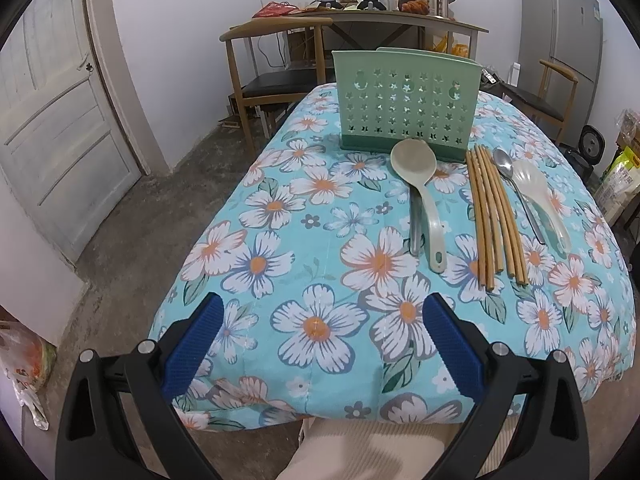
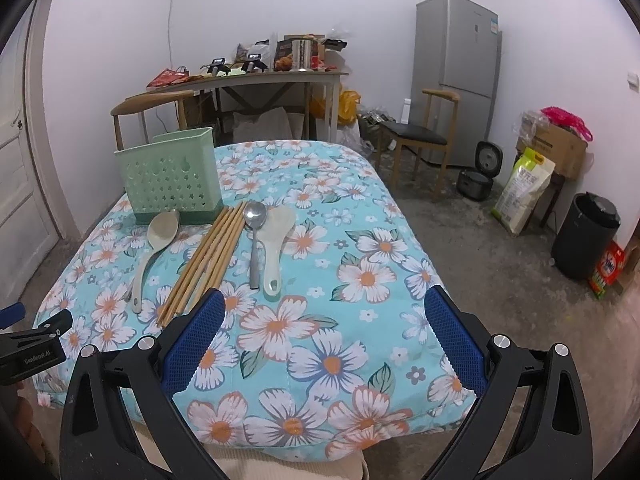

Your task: Organize utensils

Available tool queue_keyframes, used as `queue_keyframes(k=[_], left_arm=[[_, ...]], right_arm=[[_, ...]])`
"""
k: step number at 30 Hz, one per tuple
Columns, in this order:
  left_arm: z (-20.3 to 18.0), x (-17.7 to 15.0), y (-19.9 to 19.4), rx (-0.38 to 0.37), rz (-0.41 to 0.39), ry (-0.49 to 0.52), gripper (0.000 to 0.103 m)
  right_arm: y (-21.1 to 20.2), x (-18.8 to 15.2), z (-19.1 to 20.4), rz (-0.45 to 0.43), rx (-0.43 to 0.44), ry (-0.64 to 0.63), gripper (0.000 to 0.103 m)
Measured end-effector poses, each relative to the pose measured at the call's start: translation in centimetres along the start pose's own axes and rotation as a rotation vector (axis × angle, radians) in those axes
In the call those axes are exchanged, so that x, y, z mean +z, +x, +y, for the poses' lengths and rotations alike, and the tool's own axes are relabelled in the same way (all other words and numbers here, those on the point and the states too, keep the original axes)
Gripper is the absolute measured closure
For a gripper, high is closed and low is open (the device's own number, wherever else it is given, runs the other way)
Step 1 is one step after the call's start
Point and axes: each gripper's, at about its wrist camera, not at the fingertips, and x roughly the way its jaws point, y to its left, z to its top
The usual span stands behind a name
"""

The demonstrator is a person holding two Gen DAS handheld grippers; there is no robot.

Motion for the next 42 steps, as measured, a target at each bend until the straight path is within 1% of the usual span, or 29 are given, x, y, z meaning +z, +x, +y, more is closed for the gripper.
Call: queue_keyframes(k=[4,12,17,19,21,24,29,33,35,37,39,40,42], left_arm=[[-0.3,0.9,0.6,0.0,0.007,0.004,0.006],[-0.5,2.3,1.7,0.003,0.018,0.006,0.006],[-0.7,3.4,2.9,0.001,0.038,0.016,0.006],[-0.7,3.7,3.5,0.002,0.046,0.014,0.006],[-0.7,4.0,4.1,-0.006,0.058,0.023,0.006],[-0.7,4.5,5.0,-0.015,0.074,0.016,0.006],[-0.9,5.3,6.4,-0.031,0.086,0.023,0.006],[-0.8,6.0,7.6,-0.066,0.09,0.022,0.006],[-0.7,6.5,8.2,-0.088,0.087,0.02,0.006],[-0.4,7.0,8.6,-0.135,0.07,0.024,0.006],[0.0,7.4,8.8,-0.185,0.05,0.024,0.006],[0.2,7.6,8.8,-0.214,0.039,0.018,0.006],[0.6,7.8,8.8,-0.28,0.017,0.012,0.006]], right_arm=[[0.3,0.4,-0.4,0.0,0.0,0.005,0.008],[1.5,1.9,0.0,-0.001,0.005,0.004,0.008],[2.5,3.0,0.7,0.018,0.005,-0.01,0.008],[3.1,3.4,1.1,0.039,0.005,-0.022,0.008],[3.8,3.7,1.7,0.062,0.018,-0.04,0.008],[4.4,4.0,2.7,0.073,0.048,-0.079,0.008],[4.6,4.8,3.9,0.042,0.102,-0.128,0.008],[4.2,6.3,5.0,-0.026,0.125,-0.199,0.008],[4.4,7.1,5.4,-0.034,0.159,-0.224,0.008],[4.6,8.0,5.9,-0.048,0.189,-0.251,0.008],[4.5,8.8,6.5,-0.102,0.202,-0.274,0.008],[4.5,9.0,6.6,-0.125,0.224,-0.273,0.008],[4.6,9.1,6.6,-0.17,0.308,-0.247,0.008]])
